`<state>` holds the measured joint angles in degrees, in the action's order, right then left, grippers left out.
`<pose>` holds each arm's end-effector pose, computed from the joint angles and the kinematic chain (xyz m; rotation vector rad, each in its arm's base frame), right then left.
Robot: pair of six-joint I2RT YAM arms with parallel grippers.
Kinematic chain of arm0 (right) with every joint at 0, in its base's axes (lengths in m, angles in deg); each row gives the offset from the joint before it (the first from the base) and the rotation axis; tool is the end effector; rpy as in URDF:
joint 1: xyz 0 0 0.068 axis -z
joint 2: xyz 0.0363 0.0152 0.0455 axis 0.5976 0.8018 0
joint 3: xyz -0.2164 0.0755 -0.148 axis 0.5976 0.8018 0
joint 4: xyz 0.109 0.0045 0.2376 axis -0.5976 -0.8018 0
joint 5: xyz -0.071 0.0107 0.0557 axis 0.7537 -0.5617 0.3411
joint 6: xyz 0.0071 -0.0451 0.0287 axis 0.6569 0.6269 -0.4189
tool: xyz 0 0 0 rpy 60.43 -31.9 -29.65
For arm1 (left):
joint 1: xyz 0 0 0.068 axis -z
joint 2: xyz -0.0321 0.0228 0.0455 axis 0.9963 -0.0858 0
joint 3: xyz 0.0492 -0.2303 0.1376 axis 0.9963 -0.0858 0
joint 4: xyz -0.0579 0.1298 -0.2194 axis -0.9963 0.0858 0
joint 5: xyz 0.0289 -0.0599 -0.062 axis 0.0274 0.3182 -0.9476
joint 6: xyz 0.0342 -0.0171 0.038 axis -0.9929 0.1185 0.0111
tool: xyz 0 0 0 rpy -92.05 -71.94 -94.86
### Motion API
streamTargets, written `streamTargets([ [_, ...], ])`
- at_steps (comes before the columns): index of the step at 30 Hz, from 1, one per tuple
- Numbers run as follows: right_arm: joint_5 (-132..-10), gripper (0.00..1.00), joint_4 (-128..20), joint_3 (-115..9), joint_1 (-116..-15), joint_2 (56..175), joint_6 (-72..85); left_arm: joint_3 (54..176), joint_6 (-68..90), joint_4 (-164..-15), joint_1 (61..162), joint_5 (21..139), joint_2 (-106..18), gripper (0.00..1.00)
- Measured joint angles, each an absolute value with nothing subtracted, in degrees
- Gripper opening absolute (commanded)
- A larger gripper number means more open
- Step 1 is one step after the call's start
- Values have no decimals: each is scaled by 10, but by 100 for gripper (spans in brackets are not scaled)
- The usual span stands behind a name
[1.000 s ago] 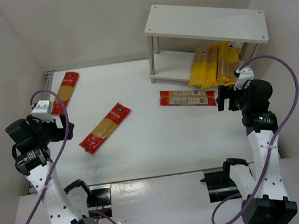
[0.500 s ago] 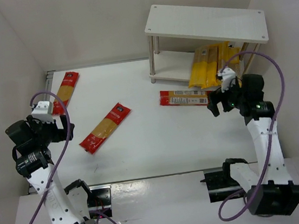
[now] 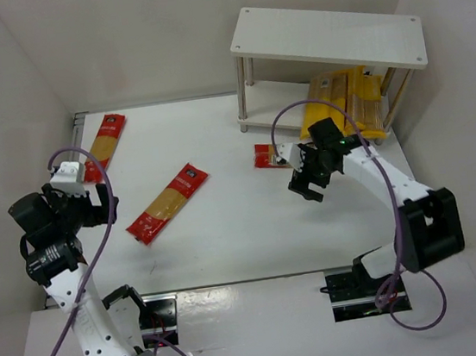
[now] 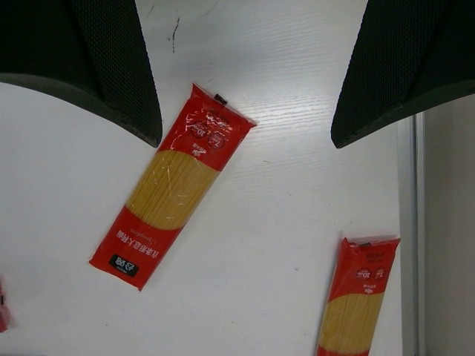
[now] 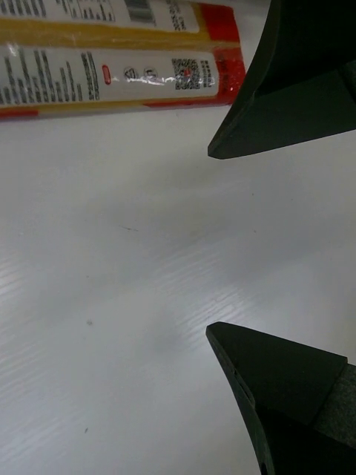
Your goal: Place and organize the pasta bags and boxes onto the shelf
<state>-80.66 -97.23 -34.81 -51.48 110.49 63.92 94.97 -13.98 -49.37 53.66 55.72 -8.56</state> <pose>0.2470 0.0760 0.2506 -1.4788 2.1387 0.1815 0.1279 0.0559 0.3485 0.0451 1.9445 -0.0525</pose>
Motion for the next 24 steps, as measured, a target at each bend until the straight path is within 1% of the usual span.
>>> streamTargets([
  [4,-769,99,-960,-367,-515,1218,691,949,-140,-494,537,554,-70,100],
  [9,-747,99,-938,-406,-515,1304,729,949,-140,-494,537,553,-66,100],
  [16,-732,99,-882,-443,-515,1322,759,948,-140,-494,537,554,-83,100],
  [24,-698,99,-815,-448,-514,1348,775,946,-140,-495,537,558,-82,100],
])
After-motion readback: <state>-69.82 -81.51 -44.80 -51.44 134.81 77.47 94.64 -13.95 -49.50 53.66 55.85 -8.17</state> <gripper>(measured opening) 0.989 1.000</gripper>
